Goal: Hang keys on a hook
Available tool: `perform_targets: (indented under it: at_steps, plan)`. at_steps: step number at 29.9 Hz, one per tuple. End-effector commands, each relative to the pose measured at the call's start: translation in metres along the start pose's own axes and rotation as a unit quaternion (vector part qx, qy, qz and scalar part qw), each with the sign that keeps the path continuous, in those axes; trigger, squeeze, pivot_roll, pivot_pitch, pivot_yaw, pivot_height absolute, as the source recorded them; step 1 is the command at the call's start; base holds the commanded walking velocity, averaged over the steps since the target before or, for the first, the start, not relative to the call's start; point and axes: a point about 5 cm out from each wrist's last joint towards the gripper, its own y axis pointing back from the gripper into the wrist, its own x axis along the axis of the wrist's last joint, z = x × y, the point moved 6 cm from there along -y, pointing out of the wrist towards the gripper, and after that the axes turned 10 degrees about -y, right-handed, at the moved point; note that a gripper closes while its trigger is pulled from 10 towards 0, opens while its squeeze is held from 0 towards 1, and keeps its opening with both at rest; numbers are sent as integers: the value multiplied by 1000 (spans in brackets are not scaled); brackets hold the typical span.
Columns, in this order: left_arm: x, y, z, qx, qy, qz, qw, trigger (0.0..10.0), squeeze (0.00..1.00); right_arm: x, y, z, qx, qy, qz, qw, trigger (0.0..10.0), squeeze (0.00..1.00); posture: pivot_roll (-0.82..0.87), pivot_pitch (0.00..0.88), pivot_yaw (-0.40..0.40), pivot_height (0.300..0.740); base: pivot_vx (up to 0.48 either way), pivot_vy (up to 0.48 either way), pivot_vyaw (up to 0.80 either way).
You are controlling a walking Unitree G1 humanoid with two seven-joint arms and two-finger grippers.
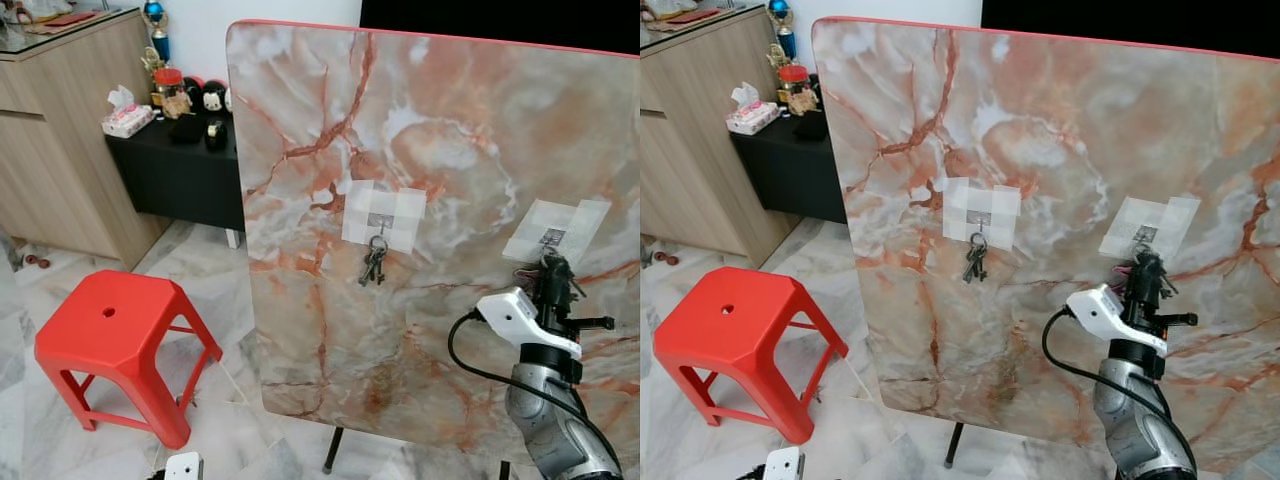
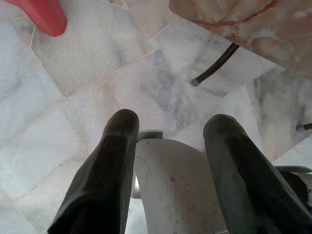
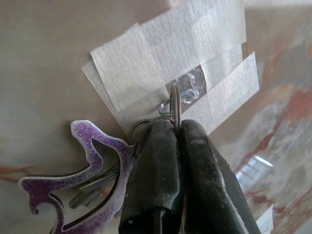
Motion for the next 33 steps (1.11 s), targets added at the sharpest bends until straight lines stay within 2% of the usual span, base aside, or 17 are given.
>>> perform_targets:
  at_steps: [1, 19, 33]
  plan:
    - [-6, 0, 3, -5, 1, -14, 1000, 10000, 0, 2, -4, 0, 2, 3, 1, 1000, 10000, 0, 102, 0, -66, 740, 0, 0, 0]
    - [-4, 0, 0, -4, 0, -10, 1000, 10000, 0, -1, -3, -4, 11, 14, -9, 1000, 10000, 0, 105, 0, -65, 740, 0, 0, 0]
    - [-6, 1, 0, -4, -1, -12, 1000, 10000, 0, -2, 0, -9, 23, -3, -16, 1000, 10000, 0, 103, 0, -67, 740, 0, 0, 0]
